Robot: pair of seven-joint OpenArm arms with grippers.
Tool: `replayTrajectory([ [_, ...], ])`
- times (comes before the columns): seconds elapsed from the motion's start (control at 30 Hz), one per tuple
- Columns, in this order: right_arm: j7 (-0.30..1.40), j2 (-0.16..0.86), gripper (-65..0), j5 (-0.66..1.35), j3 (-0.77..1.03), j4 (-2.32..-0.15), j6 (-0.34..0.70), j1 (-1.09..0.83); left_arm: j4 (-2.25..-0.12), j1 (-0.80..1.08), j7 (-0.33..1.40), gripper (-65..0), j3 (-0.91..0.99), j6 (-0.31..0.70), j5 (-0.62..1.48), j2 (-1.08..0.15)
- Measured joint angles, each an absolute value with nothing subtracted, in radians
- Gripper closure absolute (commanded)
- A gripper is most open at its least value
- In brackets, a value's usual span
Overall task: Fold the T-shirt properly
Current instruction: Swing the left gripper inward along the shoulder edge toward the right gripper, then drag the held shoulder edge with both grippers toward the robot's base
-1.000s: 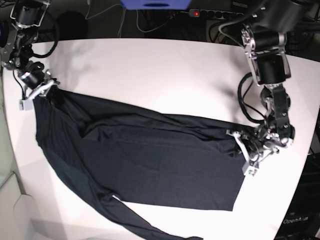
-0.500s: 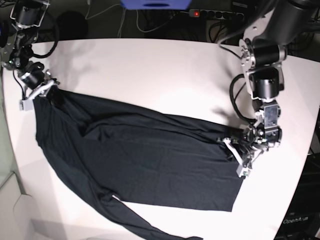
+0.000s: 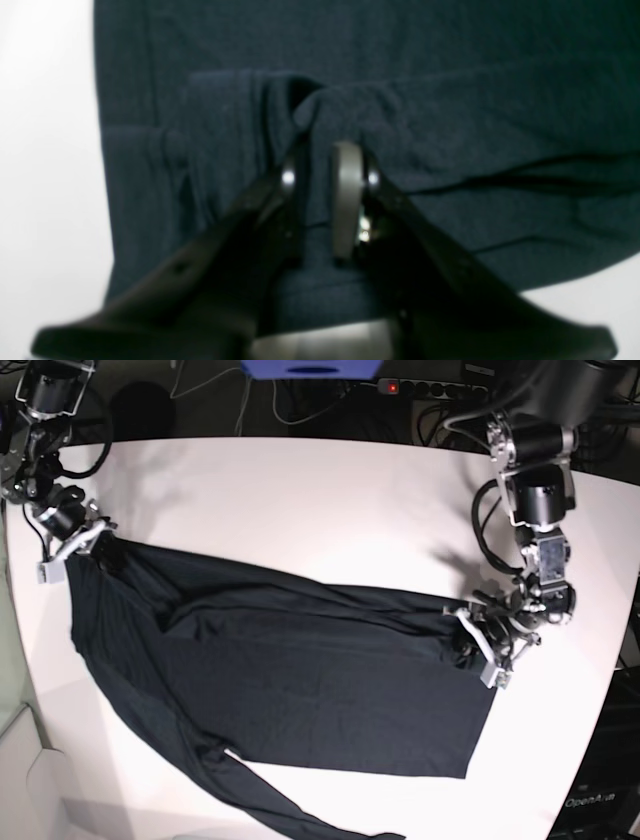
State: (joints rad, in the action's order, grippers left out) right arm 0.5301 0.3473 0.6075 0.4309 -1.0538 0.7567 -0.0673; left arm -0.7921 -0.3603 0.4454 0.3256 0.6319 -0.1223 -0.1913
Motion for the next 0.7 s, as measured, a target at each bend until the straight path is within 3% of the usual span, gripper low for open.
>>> replayTrajectory([
  [0.2, 0.543, 0.385, -6.2, 0.600, 0.432, -1.054, 0.757, -0.078, -0.795, -0.328, 0.440, -9.3, 0.327, 0.672, -0.065, -0.219],
  [0.47, 0.521, 0.401, -6.2, 0.607, 0.433, -1.054, 0.756, -0.105, -0.805, -0.213, 0.158, -9.3, 0.328, 0.680, -0.065, -0.231],
  [0.7, 0.492, 0.407, -6.2, 0.612, 0.420, -1.054, 0.756, -0.131, -0.805, -0.146, 0.038, -9.3, 0.335, 0.728, -0.049, -0.249],
])
